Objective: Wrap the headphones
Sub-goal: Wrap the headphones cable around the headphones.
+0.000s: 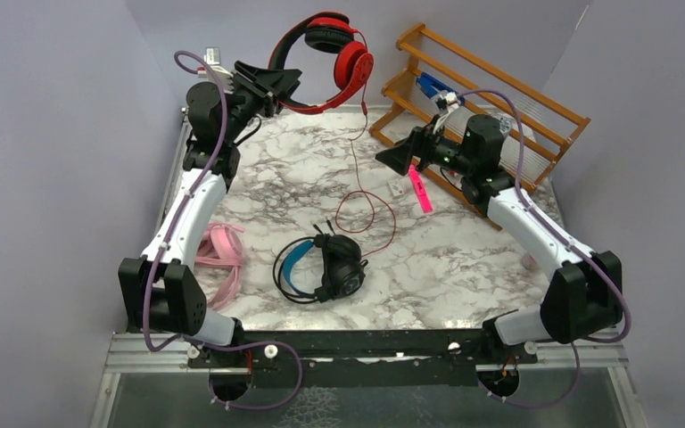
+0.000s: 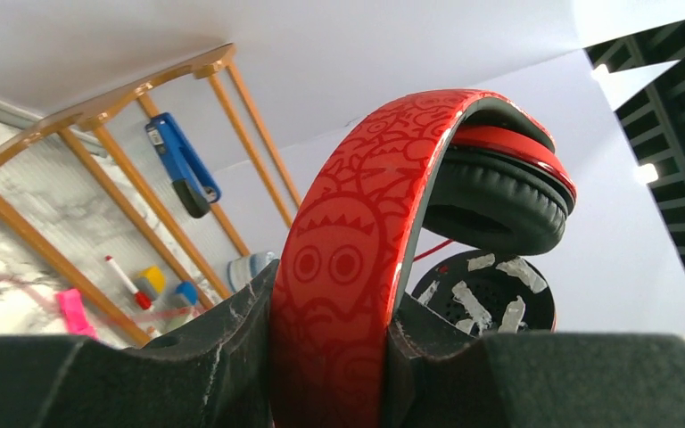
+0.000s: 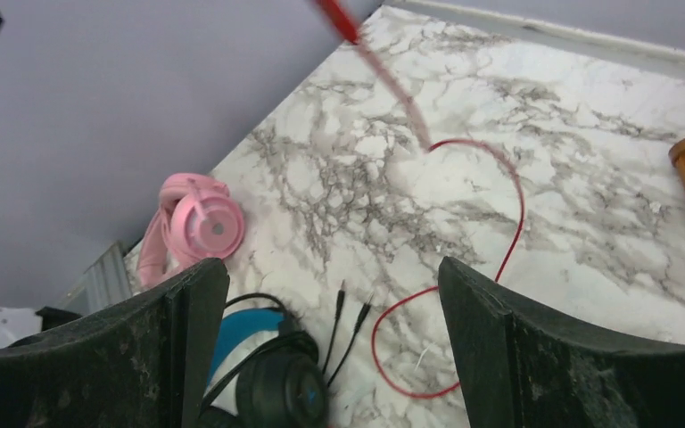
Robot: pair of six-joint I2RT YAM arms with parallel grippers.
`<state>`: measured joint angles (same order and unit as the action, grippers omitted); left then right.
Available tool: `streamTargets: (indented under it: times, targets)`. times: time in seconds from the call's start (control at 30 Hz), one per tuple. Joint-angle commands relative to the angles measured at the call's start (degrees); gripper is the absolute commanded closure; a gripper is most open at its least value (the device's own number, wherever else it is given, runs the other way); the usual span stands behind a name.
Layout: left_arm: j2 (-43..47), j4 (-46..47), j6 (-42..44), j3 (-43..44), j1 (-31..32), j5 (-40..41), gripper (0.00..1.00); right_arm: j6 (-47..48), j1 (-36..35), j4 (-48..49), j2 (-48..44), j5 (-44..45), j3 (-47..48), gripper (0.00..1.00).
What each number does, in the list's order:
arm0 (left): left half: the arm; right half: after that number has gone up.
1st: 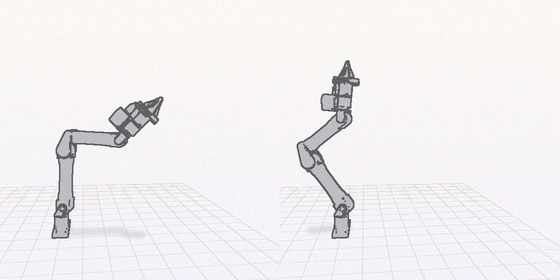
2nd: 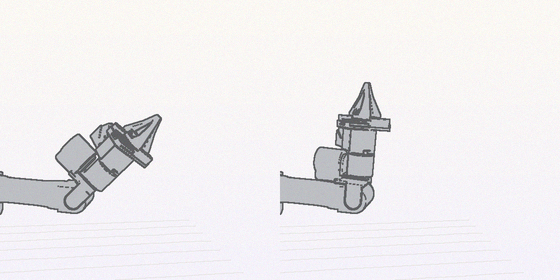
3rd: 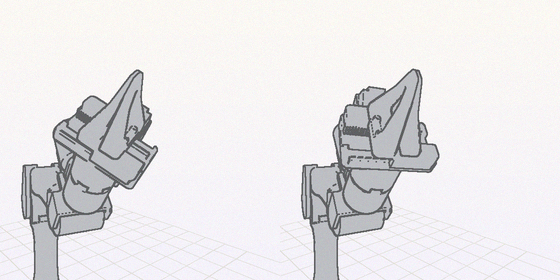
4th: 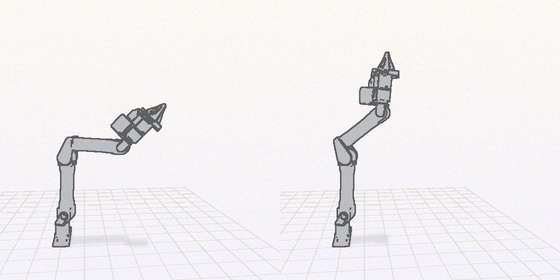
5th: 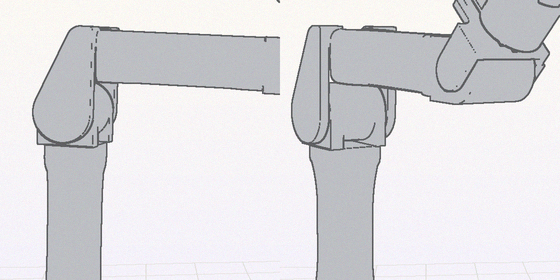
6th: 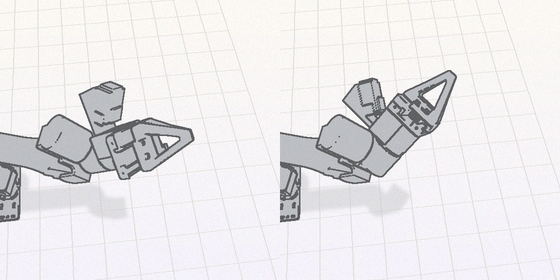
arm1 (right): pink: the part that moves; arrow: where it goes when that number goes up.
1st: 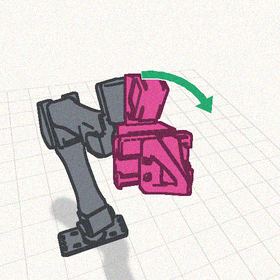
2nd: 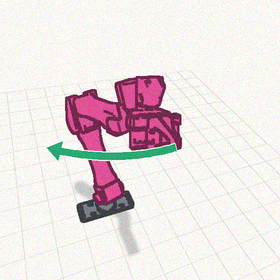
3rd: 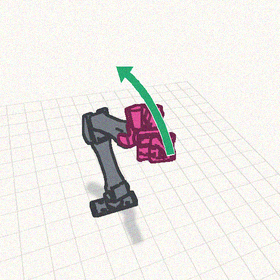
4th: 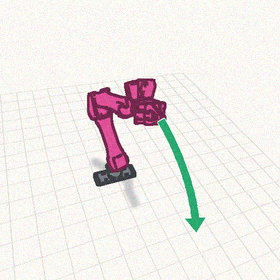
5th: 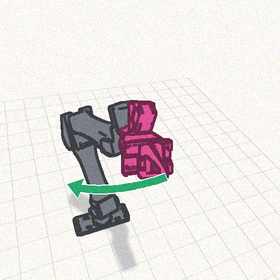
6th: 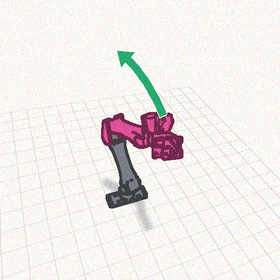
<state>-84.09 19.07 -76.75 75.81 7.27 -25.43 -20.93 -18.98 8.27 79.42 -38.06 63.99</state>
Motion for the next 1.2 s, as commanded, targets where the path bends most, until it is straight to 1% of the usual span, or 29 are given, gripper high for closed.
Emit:
streamTargets:
  times: [0.0,0.1,0.23,0.3,0.53,0.7,0.87,0.97,1.17]
  targets:
    - [4.5,-2.7,-5.0,6.2,0.1,1.7,1.0,1.3,0.1,24.3,4.6,1.5,-4.1,0.08]
    - [4.8,-3.5,-6.4,8.3,0.1,1.0,1.0,2.0,0.0,33.0,7.7,1.8,-4.9,0.08]
    - [6.1,-3.7,-7.2,9.4,0.3,1.0,1.0,-0.9,-0.4,43.7,13.1,-4.1,-3.2,0.09]
    - [6.6,-3.7,-7.5,9.6,0.2,1.1,1.0,-1.7,-1.5,47.5,14.4,-4.4,-2.9,0.09]
    - [6.6,-3.0,-9.5,11.1,0.2,0.6,1.0,-1.9,-4.8,54.3,19.3,-4.3,0.0,0.09]
    - [6.6,-2.2,-10.7,11.5,0.3,-0.1,1.0,-3.1,-6.2,57.5,23.4,-1.8,2.8,0.1]
    - [6.6,-0.6,-12.5,10.7,0.2,0.4,1.0,-4.7,-9.0,59.9,27.6,0.7,5.7,0.14]
    - [6.9,-0.2,-12.9,10.3,0.3,1.8,1.0,-6.1,-10.8,61.4,30.0,2.9,6.9,0.2]
    - [7.0,0.1,-13.3,11.0,0.3,3.5,1.0,-5.6,-14.1,64.0,34.1,8.7,8.2,0.22]
